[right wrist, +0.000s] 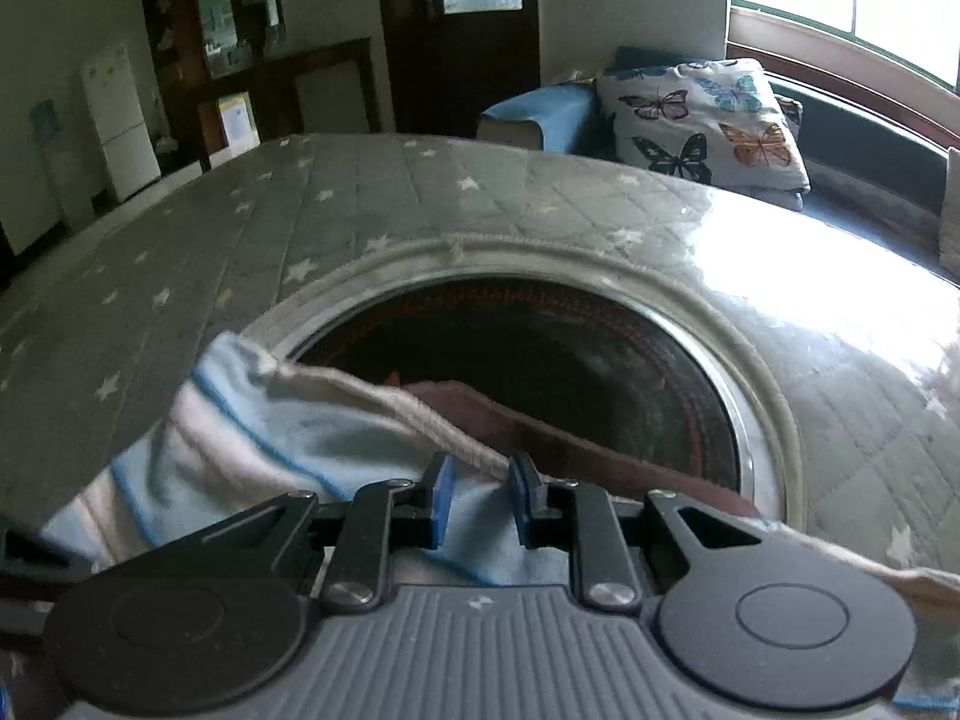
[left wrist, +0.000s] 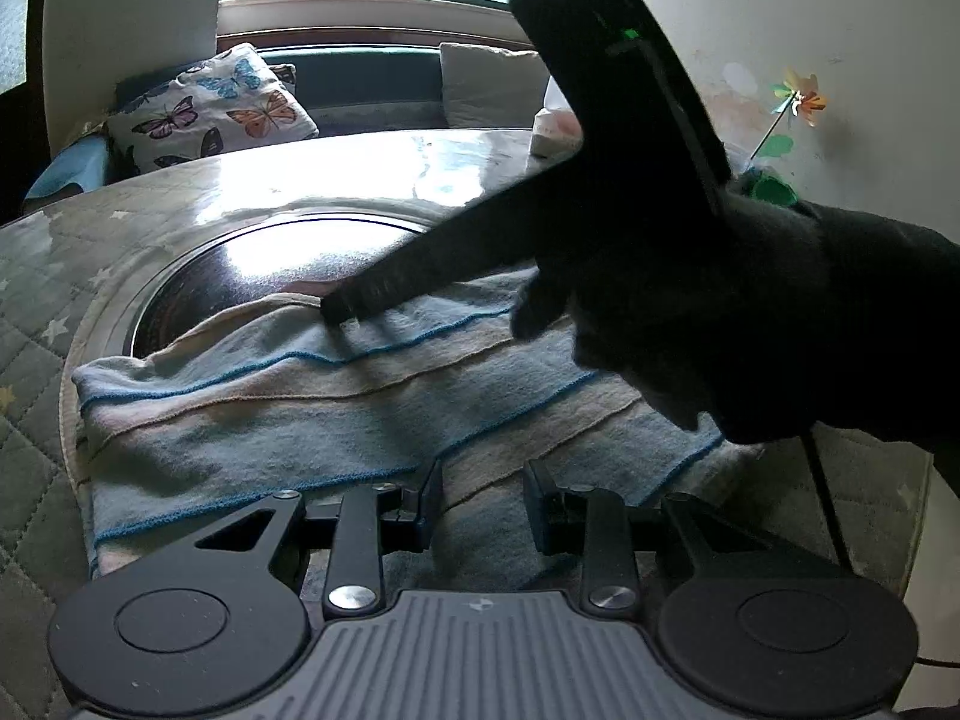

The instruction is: Fold clothes

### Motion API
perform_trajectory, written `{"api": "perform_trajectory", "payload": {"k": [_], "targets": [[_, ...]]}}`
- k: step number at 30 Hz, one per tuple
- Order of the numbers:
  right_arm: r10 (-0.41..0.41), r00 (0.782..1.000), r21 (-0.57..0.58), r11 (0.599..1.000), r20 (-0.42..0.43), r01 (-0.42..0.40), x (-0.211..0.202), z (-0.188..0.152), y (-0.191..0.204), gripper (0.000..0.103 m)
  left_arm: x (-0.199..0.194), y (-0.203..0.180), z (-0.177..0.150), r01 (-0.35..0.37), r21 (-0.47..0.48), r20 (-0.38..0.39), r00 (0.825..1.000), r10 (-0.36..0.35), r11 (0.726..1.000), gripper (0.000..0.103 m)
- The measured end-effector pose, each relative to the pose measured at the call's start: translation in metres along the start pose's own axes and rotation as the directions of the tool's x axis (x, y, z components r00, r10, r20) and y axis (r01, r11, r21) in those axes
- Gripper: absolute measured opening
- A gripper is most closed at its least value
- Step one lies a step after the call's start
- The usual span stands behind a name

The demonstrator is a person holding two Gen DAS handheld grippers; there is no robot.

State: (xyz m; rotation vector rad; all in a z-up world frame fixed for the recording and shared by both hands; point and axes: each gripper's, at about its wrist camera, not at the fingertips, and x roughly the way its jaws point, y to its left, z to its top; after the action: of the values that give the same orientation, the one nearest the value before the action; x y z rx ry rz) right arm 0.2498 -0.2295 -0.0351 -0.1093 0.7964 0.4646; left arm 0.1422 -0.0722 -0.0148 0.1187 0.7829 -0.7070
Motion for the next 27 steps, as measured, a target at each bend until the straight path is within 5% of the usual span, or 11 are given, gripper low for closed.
{"api": "perform_trajectory", "payload": {"k": [7, 17, 27], "targets": [[0.083, 0.996, -0.018, 0.996, 0.026, -0.082, -0.013, 0.005, 0.011, 0.02, -0.031, 0.027, 0.005, -0.07, -0.088, 0.061, 0.995, 0.076, 0.994, 0.033], [0.05, 0.999, -0.047, 0.998, -0.009, -0.05, 0.01, 0.013, 0.032, 0.021, -0.05, 0.063, -0.009, -0.139, -0.217, 0.025, 0.989, 0.148, 0.966, 0.033], [0.134, 0.991, -0.13, 0.982, -0.005, -0.134, -0.005, 0.007, 0.067, 0.029, -0.062, 0.086, -0.015, -0.217, -0.301, 0.016, 0.972, 0.232, 0.929, 0.033]]}}
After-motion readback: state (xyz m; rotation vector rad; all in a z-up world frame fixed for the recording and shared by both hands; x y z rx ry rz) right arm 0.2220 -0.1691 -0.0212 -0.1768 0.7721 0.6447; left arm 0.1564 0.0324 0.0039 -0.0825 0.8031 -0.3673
